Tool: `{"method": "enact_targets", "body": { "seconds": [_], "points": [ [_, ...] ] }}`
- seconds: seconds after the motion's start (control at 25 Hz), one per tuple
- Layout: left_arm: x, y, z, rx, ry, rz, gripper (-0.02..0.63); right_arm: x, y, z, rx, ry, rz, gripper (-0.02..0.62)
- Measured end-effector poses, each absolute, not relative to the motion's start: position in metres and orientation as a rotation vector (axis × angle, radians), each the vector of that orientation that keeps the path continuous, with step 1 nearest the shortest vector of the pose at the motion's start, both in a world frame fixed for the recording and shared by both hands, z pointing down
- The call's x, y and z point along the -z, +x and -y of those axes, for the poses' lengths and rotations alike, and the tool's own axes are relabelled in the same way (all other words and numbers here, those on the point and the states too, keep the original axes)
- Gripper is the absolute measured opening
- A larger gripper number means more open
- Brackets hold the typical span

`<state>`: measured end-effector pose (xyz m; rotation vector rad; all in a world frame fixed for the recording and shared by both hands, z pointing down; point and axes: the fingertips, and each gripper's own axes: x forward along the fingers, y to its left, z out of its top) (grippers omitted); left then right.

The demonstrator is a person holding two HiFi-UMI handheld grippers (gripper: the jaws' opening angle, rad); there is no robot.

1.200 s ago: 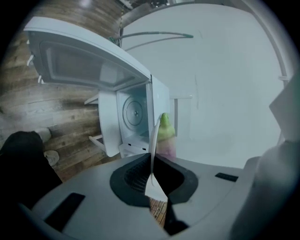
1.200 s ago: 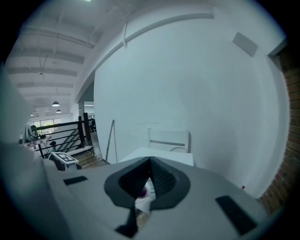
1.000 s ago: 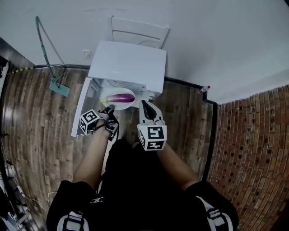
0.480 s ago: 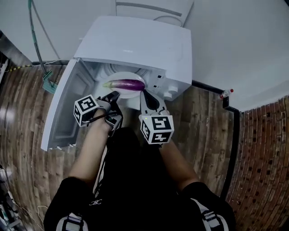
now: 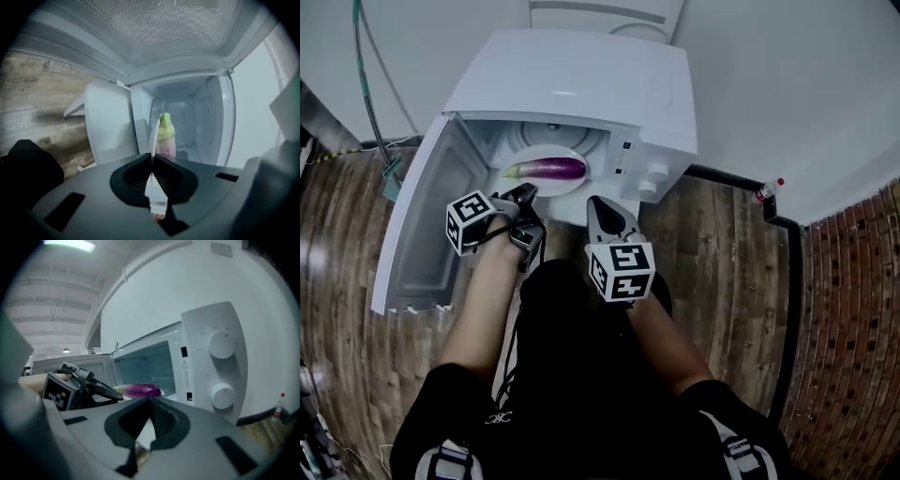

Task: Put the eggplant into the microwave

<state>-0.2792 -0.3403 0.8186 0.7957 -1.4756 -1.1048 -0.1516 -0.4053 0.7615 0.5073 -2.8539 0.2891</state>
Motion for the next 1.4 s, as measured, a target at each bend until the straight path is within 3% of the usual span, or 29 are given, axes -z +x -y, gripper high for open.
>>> {"method": "enact_targets", "body": {
  "seconds": [1.04, 1.4],
  "points": [
    [-0.810, -0.344, 0.413, 1.082, 0.815, 1.489, 0.018, -0.753, -0.117, 0.397, -0.221, 0.572, 2.858, 0.008],
    [-0.818, -0.351, 0.428, 0.898, 0.837, 1.601, 0.021, -0.751, -0.100, 0.406, -0.275, 0.609, 2.870, 0.008]
  ]
}}
